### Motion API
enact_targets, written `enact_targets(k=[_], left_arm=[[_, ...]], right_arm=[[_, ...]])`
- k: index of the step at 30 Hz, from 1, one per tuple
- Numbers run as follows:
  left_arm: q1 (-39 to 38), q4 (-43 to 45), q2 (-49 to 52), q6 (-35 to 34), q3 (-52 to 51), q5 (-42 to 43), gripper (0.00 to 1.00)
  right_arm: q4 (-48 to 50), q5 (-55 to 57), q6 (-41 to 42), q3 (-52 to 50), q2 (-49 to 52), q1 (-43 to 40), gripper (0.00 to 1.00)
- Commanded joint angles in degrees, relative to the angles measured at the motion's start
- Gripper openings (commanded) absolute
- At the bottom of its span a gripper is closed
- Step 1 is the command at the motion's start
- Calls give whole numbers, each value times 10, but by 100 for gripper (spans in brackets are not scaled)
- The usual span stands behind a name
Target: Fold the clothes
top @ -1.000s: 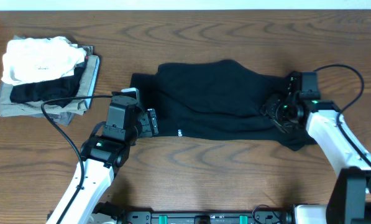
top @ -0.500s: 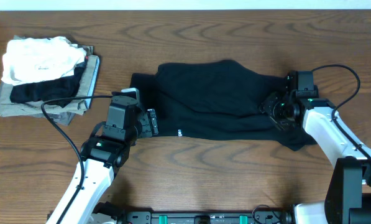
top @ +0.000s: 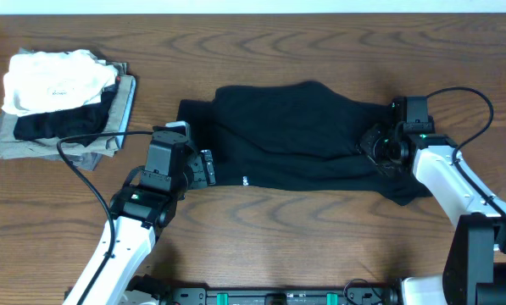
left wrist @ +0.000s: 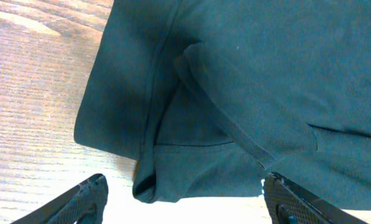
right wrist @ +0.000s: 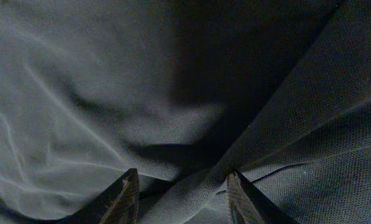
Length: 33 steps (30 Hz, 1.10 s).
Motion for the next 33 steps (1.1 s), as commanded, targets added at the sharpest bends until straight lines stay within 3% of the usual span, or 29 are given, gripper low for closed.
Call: enact_targets(k=[1,7,12,16,24,29,31,33], left_arm=[[-1,-2,1,4,10,-9,82],[-1,-2,1,4,10,-9,82],[-1,-2,1,4,10,-9,82],[-1,-2,1,4,10,-9,82],[-1,-3,1,4,10,-9,82],[-1,-3,1,4,10,2,81],[-1,-3,-3,4,10,26,71],[-1,-3,-11,4,10,61,66]], right_arm=[[1,10,11,7,18,3,44],[8,0,24,7,55,3,42],[45,2,23,8,66,0,22],[79,2,24,11,65,-10,14],[135,25,1,12,65,-19,18],[144,52,-26,13,64,-19,9],[142,45,-42,19,61,-19,8],[130,27,-58,28,50,-19,13]])
